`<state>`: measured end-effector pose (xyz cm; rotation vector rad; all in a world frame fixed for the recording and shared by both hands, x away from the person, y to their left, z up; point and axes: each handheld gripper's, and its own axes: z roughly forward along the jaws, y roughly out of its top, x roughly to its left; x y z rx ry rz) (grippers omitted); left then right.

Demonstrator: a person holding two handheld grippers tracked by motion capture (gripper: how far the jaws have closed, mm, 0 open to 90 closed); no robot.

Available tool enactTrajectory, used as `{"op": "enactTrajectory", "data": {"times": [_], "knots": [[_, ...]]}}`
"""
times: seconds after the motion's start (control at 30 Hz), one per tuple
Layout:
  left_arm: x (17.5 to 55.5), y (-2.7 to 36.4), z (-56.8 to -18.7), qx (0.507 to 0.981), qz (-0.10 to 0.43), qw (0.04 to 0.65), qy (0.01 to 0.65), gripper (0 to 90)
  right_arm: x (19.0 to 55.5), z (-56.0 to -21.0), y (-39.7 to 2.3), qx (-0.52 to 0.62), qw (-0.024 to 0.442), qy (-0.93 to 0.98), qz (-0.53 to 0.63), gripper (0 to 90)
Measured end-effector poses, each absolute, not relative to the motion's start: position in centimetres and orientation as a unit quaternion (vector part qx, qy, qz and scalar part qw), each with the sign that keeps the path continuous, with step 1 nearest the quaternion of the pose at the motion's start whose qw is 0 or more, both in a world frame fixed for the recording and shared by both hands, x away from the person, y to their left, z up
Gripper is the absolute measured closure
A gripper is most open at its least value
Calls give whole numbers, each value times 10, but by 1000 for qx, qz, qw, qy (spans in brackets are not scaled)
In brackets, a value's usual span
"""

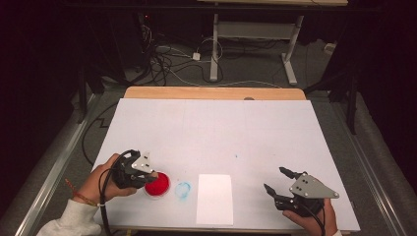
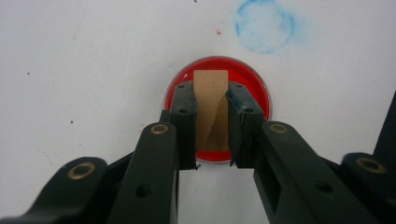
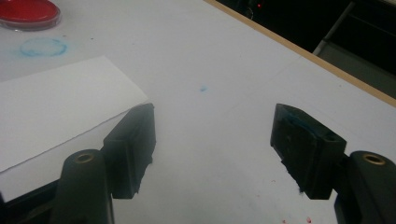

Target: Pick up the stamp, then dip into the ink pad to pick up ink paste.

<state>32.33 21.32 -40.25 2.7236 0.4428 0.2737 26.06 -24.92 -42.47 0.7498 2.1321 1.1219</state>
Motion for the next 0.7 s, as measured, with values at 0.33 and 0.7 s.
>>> {"op": "enactTrajectory", "data": {"times": [0.33,0.7], "knots": [[321,207,-413,970,88,172,150,738,260,-424,-248,278,306,806,423,315],[323,201,-434,976,82,138,148,738,259,-424,-247,273,308,808,420,317]]}}
